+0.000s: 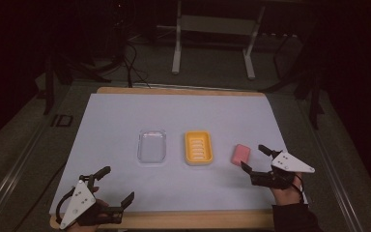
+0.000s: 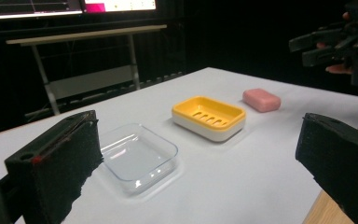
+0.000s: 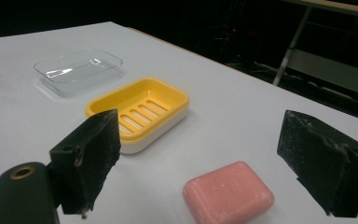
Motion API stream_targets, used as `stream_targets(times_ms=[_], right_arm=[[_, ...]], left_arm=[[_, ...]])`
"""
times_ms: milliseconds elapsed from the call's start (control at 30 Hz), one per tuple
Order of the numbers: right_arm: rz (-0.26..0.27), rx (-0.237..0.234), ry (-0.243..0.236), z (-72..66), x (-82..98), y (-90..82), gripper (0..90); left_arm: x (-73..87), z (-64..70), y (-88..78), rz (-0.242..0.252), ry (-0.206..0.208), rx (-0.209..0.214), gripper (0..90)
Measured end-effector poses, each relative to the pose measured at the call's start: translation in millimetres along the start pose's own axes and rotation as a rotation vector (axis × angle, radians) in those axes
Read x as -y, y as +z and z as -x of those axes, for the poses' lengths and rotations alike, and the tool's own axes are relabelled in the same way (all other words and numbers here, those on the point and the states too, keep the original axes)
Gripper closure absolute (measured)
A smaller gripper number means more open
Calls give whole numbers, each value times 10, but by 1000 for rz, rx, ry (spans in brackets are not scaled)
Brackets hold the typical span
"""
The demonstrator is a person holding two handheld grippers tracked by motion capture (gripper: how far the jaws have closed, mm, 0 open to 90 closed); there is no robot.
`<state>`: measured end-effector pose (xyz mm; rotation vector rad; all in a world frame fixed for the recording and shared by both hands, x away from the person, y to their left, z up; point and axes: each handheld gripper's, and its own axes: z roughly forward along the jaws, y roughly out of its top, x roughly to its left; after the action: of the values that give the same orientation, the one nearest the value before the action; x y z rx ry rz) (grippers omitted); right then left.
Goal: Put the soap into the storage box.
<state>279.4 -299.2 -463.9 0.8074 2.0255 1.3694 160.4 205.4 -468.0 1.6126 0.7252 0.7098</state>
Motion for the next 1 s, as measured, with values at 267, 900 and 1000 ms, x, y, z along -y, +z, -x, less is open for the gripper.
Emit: stream_targets(times_ms=[267,900,1000], right_arm=[[-14,36,-14,12,-10,-6,140],[-262,297,-30,76,-131,160,127],[-313,332,6,138,-158,151,131]], left_arm=[[18,48,6,-9,2,14,5],[58,88,-61,-16,30,-35,5],[59,83,-67,-12,23,-38,5]])
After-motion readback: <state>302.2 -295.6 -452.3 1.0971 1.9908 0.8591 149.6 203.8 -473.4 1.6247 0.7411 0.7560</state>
